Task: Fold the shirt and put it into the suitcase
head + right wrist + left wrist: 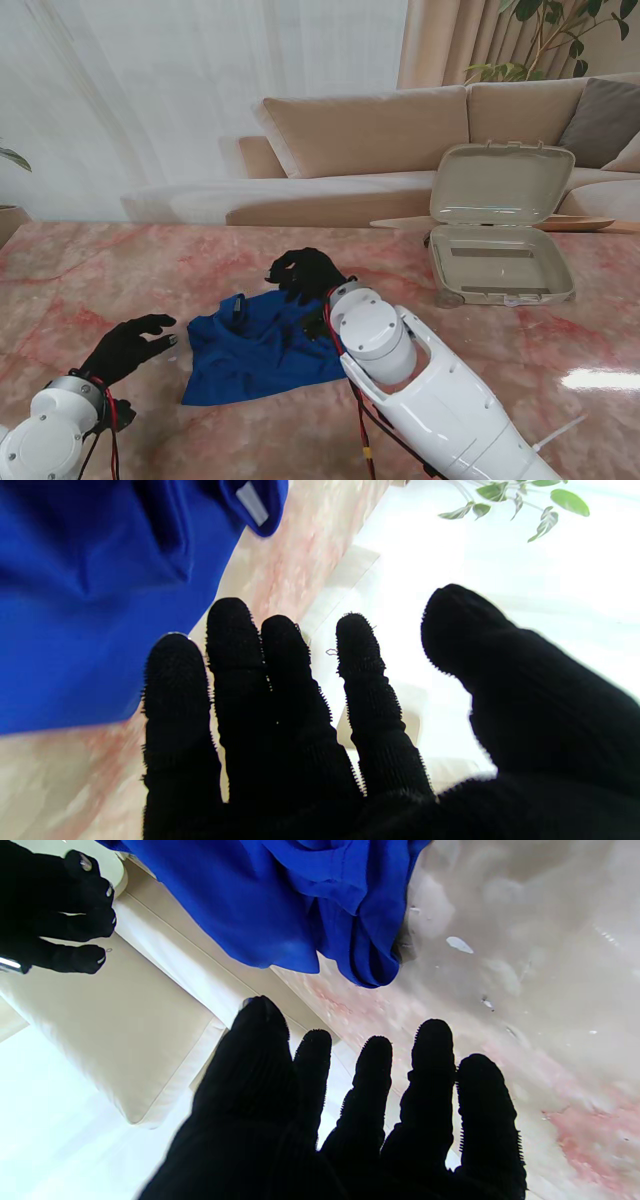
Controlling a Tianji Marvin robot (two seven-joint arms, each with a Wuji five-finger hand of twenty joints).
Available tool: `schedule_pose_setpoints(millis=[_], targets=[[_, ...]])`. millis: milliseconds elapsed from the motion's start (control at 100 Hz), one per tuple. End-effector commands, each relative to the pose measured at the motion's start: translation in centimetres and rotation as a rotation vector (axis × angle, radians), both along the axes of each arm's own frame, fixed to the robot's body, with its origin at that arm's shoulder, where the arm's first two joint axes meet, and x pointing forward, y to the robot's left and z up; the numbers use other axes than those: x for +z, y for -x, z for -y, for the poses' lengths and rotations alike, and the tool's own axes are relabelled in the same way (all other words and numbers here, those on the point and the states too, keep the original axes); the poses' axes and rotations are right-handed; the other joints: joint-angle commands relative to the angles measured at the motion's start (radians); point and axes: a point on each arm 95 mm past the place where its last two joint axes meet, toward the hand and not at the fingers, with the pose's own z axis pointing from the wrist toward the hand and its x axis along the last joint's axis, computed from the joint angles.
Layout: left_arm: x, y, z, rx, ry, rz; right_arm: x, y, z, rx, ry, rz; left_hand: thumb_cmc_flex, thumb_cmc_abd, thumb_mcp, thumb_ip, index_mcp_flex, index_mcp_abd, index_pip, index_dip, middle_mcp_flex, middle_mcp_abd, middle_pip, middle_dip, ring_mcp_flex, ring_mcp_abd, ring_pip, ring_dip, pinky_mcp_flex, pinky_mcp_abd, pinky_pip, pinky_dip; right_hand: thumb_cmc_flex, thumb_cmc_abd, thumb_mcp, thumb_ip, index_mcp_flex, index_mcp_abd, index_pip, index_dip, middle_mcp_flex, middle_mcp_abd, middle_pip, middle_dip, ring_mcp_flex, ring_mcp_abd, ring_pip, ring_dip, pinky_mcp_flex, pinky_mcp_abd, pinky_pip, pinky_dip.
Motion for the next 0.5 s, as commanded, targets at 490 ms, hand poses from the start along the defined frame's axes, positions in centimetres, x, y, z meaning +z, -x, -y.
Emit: schedule_pose_setpoints(millis=[490], targets=[[4.3,-4.7,3.5,-0.138,0.08,0.079,-2.5,0.7,8.1,0.009,0.244,0.114,-0.042,0.081,-0.04,0.011,0.062,0.009,-0.039,0.001,0.03,0.008,-0.043,-0.021,-0.018,0.037,-0.073,-0.062,0.0,0.028,-0.075,-0.04,-0.038,0.043,-0.052,0.057,0.03,-0.04,-0.03,0.012,-0.029,-0.056,-0.1,-0.035,-0.123,-0.086,-0.241,-0.136,-0.213,-0.161,-0.26,-0.089]])
